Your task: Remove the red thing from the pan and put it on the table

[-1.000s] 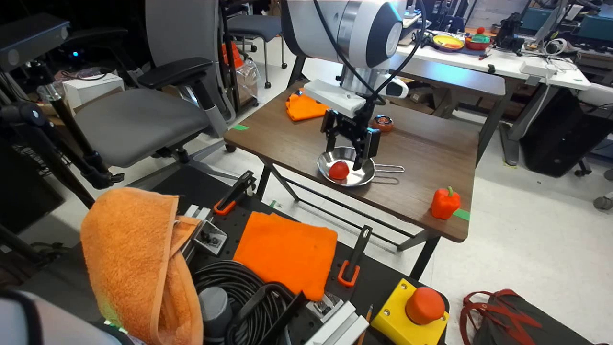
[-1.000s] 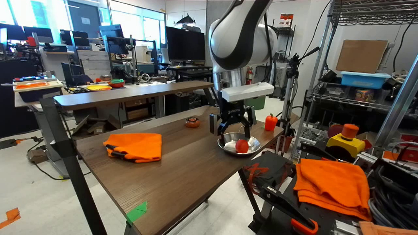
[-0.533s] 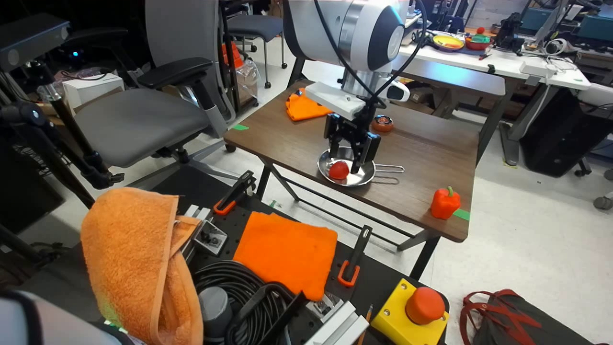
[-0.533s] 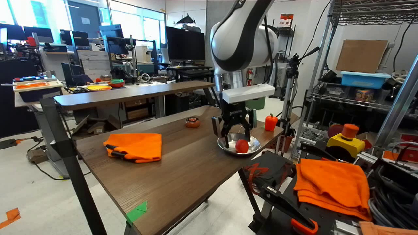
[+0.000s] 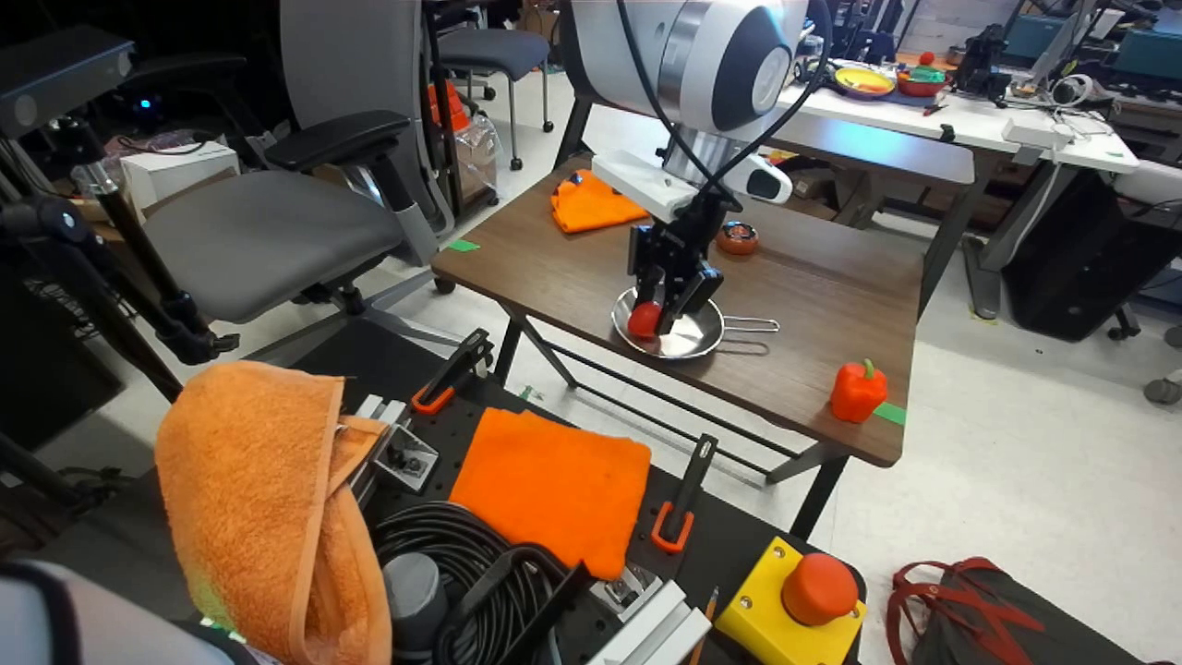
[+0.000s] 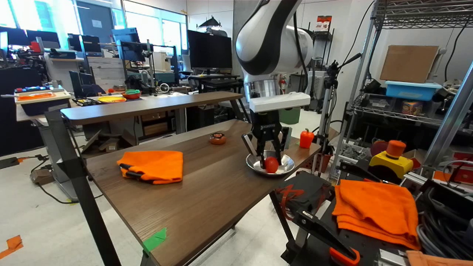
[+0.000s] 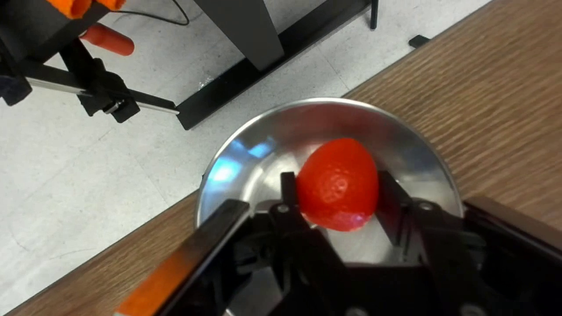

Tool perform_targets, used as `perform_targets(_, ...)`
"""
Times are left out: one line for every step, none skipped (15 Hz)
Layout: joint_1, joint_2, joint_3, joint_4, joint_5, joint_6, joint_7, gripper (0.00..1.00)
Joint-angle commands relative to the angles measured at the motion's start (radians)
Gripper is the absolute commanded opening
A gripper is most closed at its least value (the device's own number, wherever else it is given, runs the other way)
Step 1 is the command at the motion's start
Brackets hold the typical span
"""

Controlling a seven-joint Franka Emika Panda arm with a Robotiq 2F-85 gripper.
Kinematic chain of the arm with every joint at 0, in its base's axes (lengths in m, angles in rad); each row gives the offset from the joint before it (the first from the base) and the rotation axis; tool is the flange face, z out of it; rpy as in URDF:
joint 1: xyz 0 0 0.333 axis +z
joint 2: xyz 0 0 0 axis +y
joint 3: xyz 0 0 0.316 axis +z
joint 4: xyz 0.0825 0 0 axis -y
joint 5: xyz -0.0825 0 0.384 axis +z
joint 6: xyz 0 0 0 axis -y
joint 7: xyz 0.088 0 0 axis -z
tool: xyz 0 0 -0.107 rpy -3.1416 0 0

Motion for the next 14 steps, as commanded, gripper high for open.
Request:
perform_targets(-0.053, -0.09, 0.008, -0.003, 0.086, -0.049, -0.041, 0.21)
perform_targets(-0.067, -0.123, 0.007, -0.013, 0.11, -0.043, -0.052, 0.21)
perform_targets(-0.085, -0.164, 0.003, -0.025, 0.134, -0.035, -0.06, 0.21)
perform_targets(-0.101, -0.191, -0.002, -0.021, 0.152, -0.039, -0.062, 0.21)
perform_targets(-0.123, -0.214, -0.009, -0.004, 0.172, -0.047, -0.063, 0.21)
perform_targets(-0.144, -0.227, -0.016, 0.023, 0.193, -0.056, -0.06, 0.21)
perform_targets(-0.163, -0.226, -0.029, 0.066, 0.202, -0.073, -0.05, 0.21)
perform_targets(-0.178, -0.223, -0.039, 0.105, 0.203, -0.093, -0.047, 0.21)
perform_targets(-0.193, -0.205, -0.051, 0.157, 0.201, -0.111, -0.042, 0.21)
perform_targets(-0.204, -0.186, -0.06, 0.204, 0.193, -0.127, -0.043, 0.21)
perform_targets(-0.211, -0.15, -0.07, 0.261, 0.177, -0.14, -0.032, 0.21)
perform_targets(-0.217, -0.119, -0.079, 0.311, 0.168, -0.154, -0.018, 0.21)
perform_targets(-0.223, -0.08, -0.084, 0.366, 0.164, -0.17, -0.008, 0.21)
perform_targets(-0.223, -0.025, -0.092, 0.432, 0.155, -0.189, 0.018, 0.21)
